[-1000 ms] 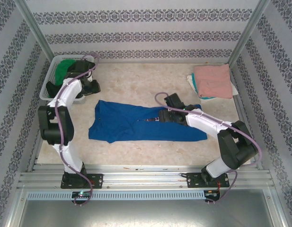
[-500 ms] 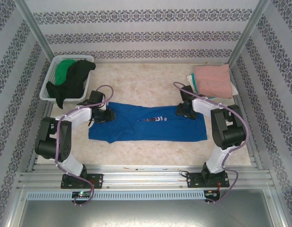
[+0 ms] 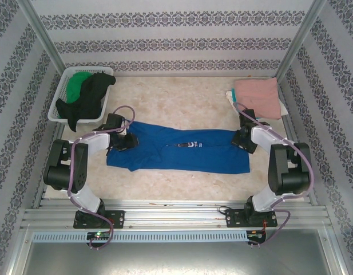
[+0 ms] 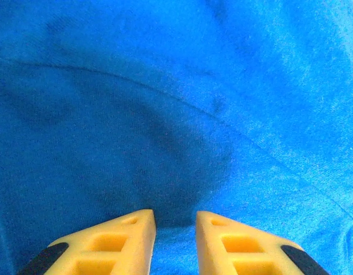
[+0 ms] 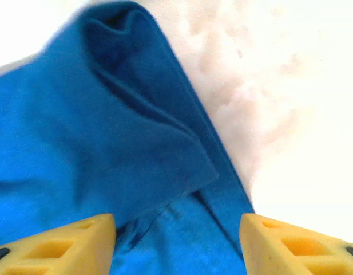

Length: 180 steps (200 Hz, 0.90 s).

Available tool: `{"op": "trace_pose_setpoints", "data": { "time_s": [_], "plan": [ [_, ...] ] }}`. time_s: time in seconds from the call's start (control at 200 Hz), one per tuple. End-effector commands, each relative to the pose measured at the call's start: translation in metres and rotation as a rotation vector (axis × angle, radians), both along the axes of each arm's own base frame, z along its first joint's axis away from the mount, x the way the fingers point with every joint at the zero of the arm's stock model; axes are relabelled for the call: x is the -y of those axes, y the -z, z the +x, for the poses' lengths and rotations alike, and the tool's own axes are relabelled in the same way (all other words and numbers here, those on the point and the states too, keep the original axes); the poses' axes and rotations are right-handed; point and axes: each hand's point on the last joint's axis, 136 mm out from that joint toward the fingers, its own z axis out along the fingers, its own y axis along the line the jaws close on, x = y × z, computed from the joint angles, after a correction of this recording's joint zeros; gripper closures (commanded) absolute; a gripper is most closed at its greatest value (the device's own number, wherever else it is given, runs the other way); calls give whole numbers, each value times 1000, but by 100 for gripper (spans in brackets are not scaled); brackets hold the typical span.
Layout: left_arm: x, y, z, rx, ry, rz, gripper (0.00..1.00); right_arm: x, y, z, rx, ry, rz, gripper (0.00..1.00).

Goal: Fold and stack the t-shirts

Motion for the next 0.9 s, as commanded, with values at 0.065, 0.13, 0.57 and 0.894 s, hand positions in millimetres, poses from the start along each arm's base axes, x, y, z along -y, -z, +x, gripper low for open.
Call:
{"op": "trace_pose_setpoints", "data": {
  "time_s": [0.065, 0.13, 0.57, 0.894],
  "plan": [
    [-13, -5, -7, -30, -46, 31, 73, -8, -34, 12, 80, -71, -84, 39],
    [-12, -10, -4, -22, -39, 33, 73, 4, -30, 14, 49, -37, -109, 39],
    [-13, -3, -6, -41, -28, 42, 73, 11, 11, 32, -18, 24, -36, 60],
    [-19, -2, -9, -53, -29, 75, 73, 26, -24, 21, 42, 56, -78, 96]
  ]
}}
